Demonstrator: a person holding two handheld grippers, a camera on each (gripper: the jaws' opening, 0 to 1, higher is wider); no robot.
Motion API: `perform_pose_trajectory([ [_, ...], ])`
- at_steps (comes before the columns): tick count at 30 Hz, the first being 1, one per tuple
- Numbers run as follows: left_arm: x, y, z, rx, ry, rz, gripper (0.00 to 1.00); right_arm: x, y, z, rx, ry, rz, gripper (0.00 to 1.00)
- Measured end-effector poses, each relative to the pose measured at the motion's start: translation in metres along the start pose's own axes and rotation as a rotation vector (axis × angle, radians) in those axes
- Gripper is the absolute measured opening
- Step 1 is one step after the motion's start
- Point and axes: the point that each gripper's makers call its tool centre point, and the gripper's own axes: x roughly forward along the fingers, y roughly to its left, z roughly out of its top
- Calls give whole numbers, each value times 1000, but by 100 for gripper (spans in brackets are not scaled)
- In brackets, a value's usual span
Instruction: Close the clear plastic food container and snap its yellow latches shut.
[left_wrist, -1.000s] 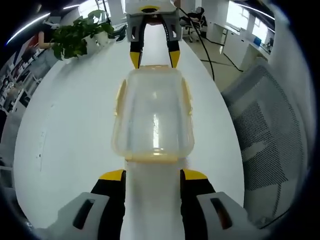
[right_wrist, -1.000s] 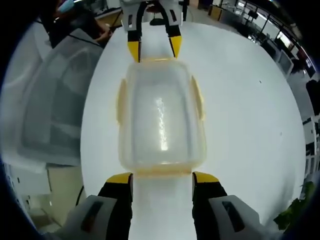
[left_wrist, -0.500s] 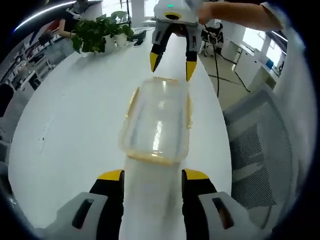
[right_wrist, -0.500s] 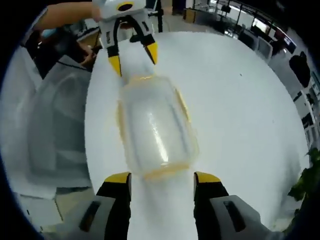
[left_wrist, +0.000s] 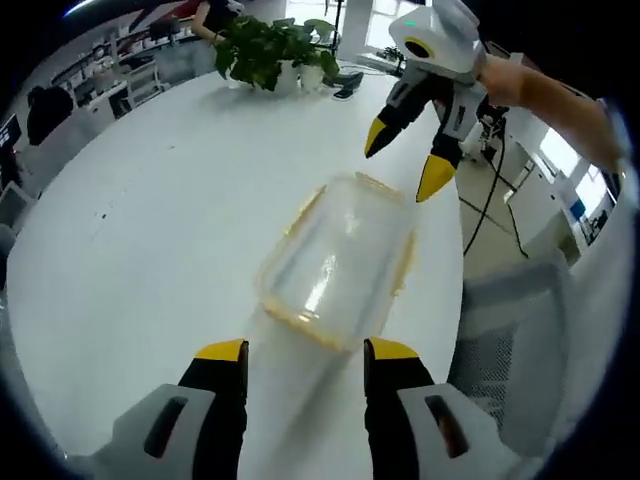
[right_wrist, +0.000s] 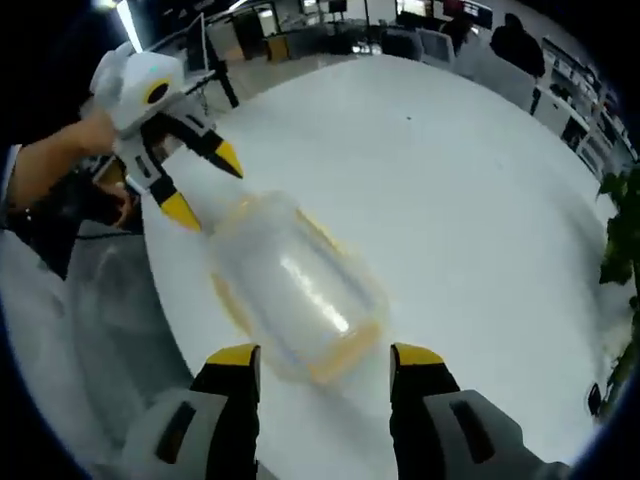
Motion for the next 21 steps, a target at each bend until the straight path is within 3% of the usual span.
perform_pose_trajectory([
  [2,-1,1,-2,-62,3,12,46,1,3,0,40,-7,1,51],
  [5,0,3,-4,-90,6,31,46,2,2,1,93,-15,-18,51],
  [8,1,-1,-2,-187,-20,14,46,5,3,-2,111,5,-29,50],
  [10,1,0,-3,-186,-13,17,46,8,0,-4,156,4,-39,50],
  [14,4,-8,0,-299,-37,-22,45,11,-1,-7,210,9,-34,47],
  [18,7,-6,-2,-306,-30,0,45,13,-4,-5,283,-15,-42,47],
  [21,9,-9,1,-376,-46,-17,45,17,-5,-5,328,-21,-30,47],
])
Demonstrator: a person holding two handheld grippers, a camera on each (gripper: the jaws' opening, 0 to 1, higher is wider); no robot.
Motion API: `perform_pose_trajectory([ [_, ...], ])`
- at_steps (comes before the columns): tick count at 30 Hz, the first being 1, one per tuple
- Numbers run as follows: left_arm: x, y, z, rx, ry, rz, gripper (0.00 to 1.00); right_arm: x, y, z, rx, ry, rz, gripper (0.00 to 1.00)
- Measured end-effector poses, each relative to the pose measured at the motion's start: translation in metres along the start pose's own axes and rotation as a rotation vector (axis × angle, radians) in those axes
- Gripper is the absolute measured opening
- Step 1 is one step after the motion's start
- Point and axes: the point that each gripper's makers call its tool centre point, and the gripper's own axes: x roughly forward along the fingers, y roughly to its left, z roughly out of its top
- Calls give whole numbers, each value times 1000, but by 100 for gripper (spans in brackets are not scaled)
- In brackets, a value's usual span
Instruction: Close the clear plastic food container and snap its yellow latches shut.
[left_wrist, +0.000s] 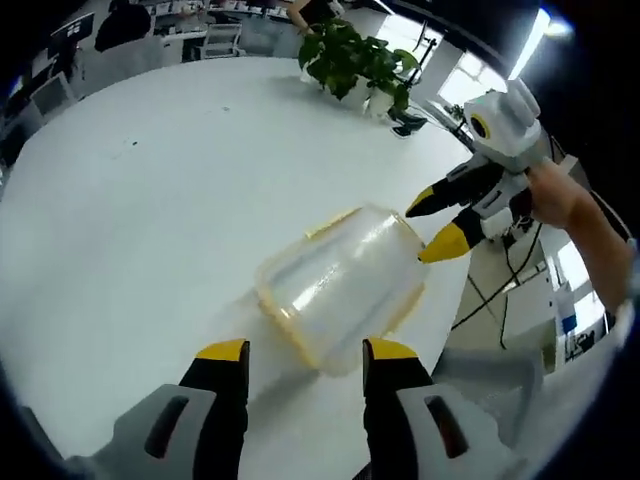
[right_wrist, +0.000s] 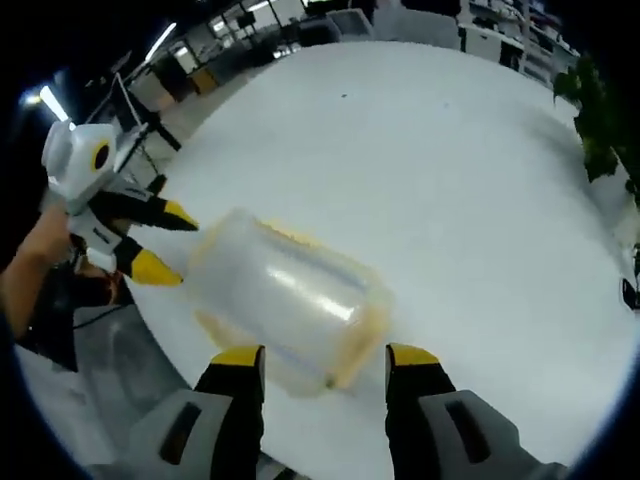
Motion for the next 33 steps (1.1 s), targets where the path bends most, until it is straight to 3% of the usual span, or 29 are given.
perform_pose_trajectory([
  [5,6,-6,1,-66,-14,-46,46,4,-1,-1,65,-11,13,44],
  [6,7,-8,2,-111,-24,-62,46,4,-2,-1,77,-12,9,44],
  [13,13,-3,-7,-92,11,-59,41,13,-6,-5,94,13,21,44],
  [17,14,-5,-5,-100,3,-74,33,14,-4,-3,126,-4,44,43],
  [20,18,-3,-8,-47,24,-51,31,14,-4,-2,129,-4,45,42],
  [24,18,-4,-6,-64,25,-55,30,15,-3,-2,122,6,51,41],
  [32,22,-4,-5,-13,71,-53,25,18,-2,-3,93,28,46,37],
  [33,15,0,-5,0,78,-40,24,17,-2,-5,102,49,52,36],
])
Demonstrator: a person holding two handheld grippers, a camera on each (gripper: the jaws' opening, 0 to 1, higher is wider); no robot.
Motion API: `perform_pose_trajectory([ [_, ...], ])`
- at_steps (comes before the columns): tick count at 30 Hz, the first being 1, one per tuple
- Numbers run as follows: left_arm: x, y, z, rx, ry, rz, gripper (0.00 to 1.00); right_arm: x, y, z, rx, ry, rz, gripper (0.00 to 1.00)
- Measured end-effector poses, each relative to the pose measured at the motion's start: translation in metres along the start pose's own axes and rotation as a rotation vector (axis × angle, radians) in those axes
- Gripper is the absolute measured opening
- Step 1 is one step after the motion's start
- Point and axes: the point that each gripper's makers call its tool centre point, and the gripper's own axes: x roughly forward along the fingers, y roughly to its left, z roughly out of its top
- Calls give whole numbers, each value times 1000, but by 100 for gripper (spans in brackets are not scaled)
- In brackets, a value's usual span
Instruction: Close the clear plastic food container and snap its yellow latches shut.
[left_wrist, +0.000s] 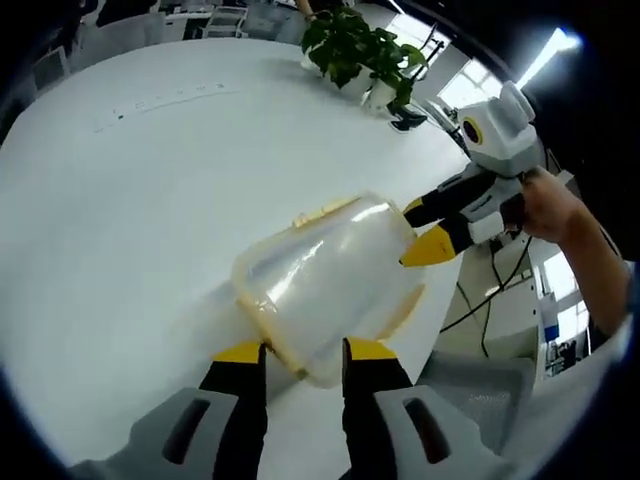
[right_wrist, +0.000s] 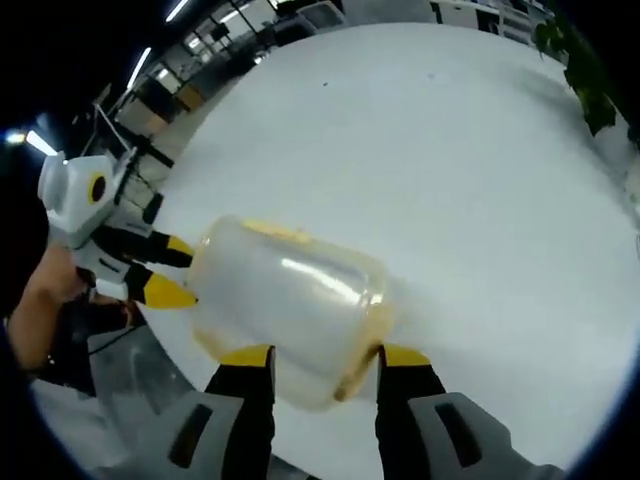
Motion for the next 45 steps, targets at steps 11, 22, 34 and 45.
perform_pose_trajectory([
  [11,-7,3,0,-14,16,-14,25,-7,-5,-6,-8,-3,20,35],
  [22,1,-3,2,-60,-15,-32,28,-2,1,-4,-61,1,-2,45],
  [34,-3,-9,5,-42,-56,-32,36,-6,-5,3,-147,9,-32,43],
  [45,-16,-5,7,153,-44,12,37,-22,-1,8,-235,-9,-39,42],
])
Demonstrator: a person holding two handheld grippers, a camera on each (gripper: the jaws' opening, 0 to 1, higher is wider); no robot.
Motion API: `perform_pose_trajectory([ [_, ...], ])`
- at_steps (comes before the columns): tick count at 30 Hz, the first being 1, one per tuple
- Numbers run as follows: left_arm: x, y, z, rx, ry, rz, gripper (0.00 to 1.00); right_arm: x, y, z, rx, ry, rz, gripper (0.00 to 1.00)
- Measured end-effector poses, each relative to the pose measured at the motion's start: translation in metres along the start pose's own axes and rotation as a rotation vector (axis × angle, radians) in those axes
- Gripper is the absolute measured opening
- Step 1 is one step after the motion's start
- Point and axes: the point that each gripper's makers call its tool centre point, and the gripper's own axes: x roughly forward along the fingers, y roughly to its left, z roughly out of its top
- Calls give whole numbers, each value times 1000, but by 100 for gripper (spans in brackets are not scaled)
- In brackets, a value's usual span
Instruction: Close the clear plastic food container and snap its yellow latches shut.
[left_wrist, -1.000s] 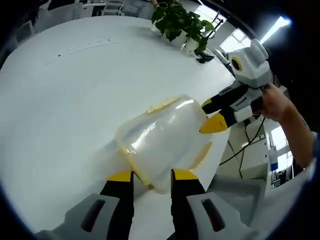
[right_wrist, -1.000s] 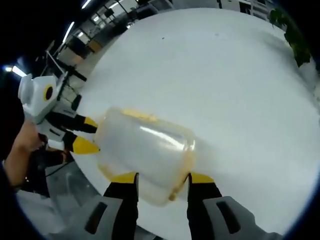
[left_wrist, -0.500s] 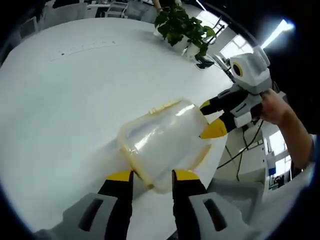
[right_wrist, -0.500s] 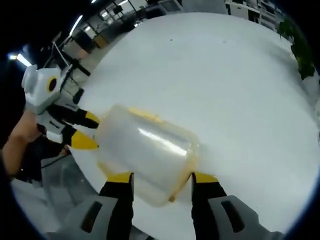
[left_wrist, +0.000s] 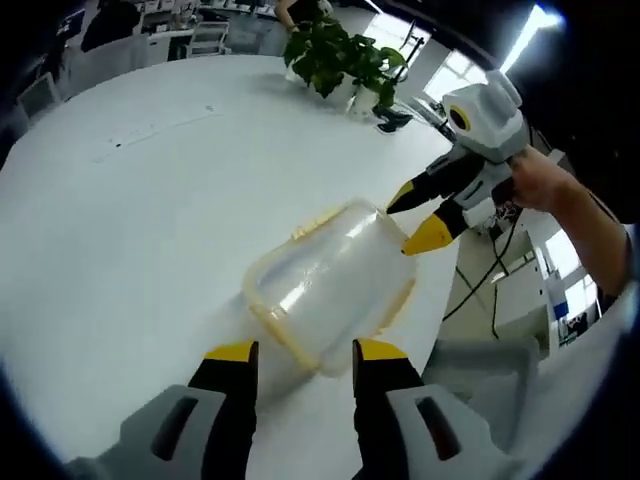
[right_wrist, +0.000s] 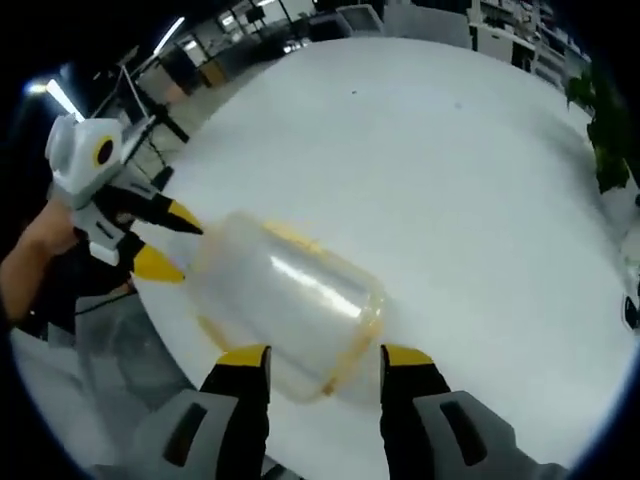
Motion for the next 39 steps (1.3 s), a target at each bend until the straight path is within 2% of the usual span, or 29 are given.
perform_pose_trajectory([
  [6,-3,4,5,88,4,7,37,-2,2,3,-97,15,-9,41],
  [11,-4,3,5,213,30,13,37,-4,5,8,-167,25,-15,39],
  [16,-4,-1,6,320,48,4,37,-5,8,11,-284,47,-24,36],
  [19,-3,0,5,341,71,2,37,-3,10,9,-343,78,-22,33],
  [21,-3,-1,5,357,77,-1,37,-3,11,8,-341,86,-25,33],
  [22,-4,-1,5,369,81,0,37,-3,12,9,-369,88,-20,32],
  [31,-6,0,4,445,113,0,36,-4,14,11,-438,107,-16,31],
  [34,-5,-5,4,473,114,-21,36,-3,13,10,-507,128,-26,32],
  [39,-3,-10,4,518,124,-42,37,-3,16,10,-544,141,-19,32],
])
